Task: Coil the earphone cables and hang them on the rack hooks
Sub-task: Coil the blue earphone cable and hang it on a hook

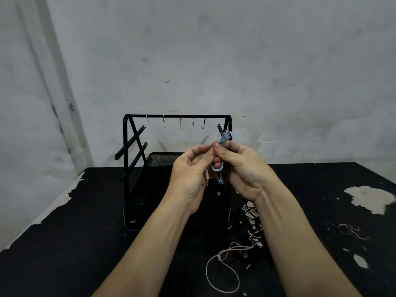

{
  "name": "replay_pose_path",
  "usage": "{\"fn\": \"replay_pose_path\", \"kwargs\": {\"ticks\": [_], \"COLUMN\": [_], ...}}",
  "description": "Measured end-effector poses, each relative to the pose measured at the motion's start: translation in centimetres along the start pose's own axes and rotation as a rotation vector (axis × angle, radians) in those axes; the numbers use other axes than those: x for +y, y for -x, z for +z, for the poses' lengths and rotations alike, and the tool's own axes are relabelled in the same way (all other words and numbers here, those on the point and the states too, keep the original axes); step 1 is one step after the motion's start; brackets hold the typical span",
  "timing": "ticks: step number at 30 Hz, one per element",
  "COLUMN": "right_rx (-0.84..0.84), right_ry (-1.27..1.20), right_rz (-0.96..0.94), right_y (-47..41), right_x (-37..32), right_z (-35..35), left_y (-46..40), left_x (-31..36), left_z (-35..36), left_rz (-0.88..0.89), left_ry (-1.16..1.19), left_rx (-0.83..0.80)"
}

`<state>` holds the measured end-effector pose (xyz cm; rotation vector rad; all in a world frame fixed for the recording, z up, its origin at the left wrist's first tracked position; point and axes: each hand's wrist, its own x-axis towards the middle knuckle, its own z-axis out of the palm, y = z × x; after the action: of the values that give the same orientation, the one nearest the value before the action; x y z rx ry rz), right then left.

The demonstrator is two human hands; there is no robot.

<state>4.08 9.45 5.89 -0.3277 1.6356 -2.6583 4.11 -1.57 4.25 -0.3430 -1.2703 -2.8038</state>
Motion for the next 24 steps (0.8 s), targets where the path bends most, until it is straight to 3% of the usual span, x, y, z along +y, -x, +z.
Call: {"fn": "replay_pose_path", "kwargs": {"ticks": [4,7,15,24], "right_rx": [0.086,0.119,0.054,0.127], "right_ry": [0.200,0.140,0.490,0.389], "right_rz": [-0.061,-0.132,-0.231,-0.149], "right_y": [0.3,0.0,-0.3,-0.6], "right_x": [0.4,1.0,0.7,1.7], "right_z": [0.8,1.2,-0.4,-0.4], "left_y": [-0.2,-0.1,-0.7,-1.2], "left_x": [-0.7,-1.0,-0.5,0.0], "left_z": [-0.4,-0.7,-1.2,-2.1], "left_rz": [0.372,0.474,0.355,0.153], "left_ry": [-0.402,-0.474,-0.440,-0.412], "left_rx": [0.103,0.104,0.067,0.035]}}
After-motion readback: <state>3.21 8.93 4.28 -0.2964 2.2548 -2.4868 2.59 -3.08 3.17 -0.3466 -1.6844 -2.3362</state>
